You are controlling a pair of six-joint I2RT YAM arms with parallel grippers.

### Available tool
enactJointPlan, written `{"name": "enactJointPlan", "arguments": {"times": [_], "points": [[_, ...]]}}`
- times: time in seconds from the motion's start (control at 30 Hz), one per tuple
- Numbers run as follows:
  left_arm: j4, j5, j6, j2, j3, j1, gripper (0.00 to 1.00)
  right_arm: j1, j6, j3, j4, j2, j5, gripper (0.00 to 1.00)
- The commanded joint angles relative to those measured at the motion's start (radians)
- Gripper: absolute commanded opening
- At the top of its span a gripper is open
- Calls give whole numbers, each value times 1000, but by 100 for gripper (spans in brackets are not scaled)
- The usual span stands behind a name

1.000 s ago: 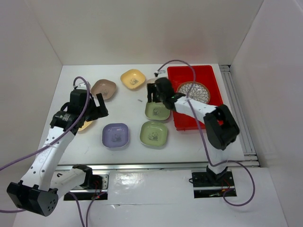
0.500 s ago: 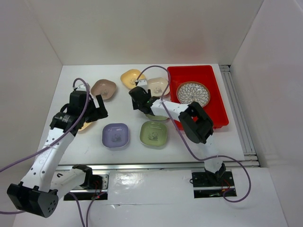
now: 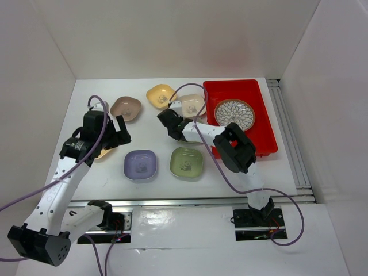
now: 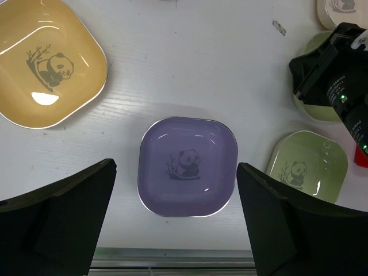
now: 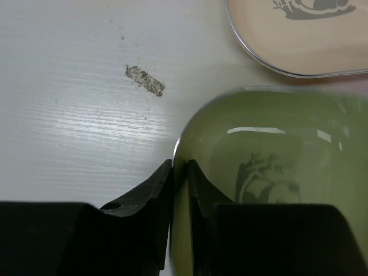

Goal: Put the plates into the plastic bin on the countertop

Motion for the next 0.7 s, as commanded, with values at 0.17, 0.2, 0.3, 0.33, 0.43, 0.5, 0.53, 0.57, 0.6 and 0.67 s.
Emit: {"name": "enactJointPlan", "arguments": {"times": [0.17,0.2,0.3,0.33,0.43,0.5,0.53,0.57,0.6,0.67], "points": [[20,7,3,-32,-6,6,100,2,58,25,8,50,-44,4],[20,7,3,-32,-6,6,100,13,58,34,22,51,-58,0],[20,7,3,-32,-6,6,100,36,84,63,31,69,-94,0],[20,7,3,-32,-6,6,100,36,96,98,31,69,-103,0],[20,7,3,-32,-6,6,100,72,96,186,10,78,-103,0],[20,7,3,-32,-6,6,100,82,80,227,10,69,-103,0],[20,7,3,-32,-6,6,100,82,70,248,1,55,-103,0],[20,7,3,-32,-6,6,100,91,60,287,-19,46,-92,0],[20,7,3,-32,-6,6,100,91,44,304,-29,34,-69,0],[20,7,3,-32,-6,6,100,91,-2,315,-38,-21,-60,0]]}}
